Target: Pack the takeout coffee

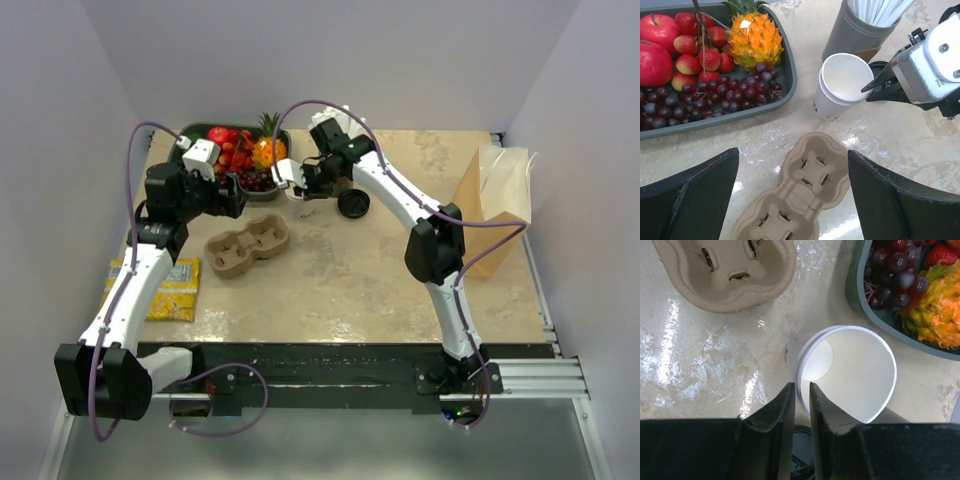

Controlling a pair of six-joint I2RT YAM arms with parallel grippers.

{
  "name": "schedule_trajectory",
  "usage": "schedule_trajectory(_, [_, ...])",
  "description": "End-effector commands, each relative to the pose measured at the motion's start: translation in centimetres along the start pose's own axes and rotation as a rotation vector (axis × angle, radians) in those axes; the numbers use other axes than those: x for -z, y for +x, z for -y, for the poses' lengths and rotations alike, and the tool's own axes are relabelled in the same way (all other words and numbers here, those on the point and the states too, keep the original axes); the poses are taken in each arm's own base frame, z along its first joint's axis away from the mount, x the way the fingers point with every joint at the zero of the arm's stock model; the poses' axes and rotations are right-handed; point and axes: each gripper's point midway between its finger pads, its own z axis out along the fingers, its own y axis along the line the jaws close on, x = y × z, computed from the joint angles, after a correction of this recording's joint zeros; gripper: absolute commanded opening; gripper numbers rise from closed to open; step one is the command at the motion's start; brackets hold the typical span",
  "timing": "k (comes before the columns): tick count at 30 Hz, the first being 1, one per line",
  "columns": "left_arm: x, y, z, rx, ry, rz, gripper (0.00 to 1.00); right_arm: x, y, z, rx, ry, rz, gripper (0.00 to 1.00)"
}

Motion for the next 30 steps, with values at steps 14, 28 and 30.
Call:
schedule_trajectory(14, [-0.2,-0.8,-0.2,0.01,0.004,0.033,0.93,-1.0,0.4,0.2,0.017,0.0,-0.015,0.17])
schedule_trajectory(28, [-0.3,-0.8,-0.1,0.015,0.012,0.035,0.94,1.4,-1.9,2.2,0.03,0.082,0.029,0.32])
schedule_trajectory(30, [-0.3,-0.8,0.0,0.016,0.015,0.034,0.94,1.4,-2.0,2.2,0.025,0.082,0.029,0.31])
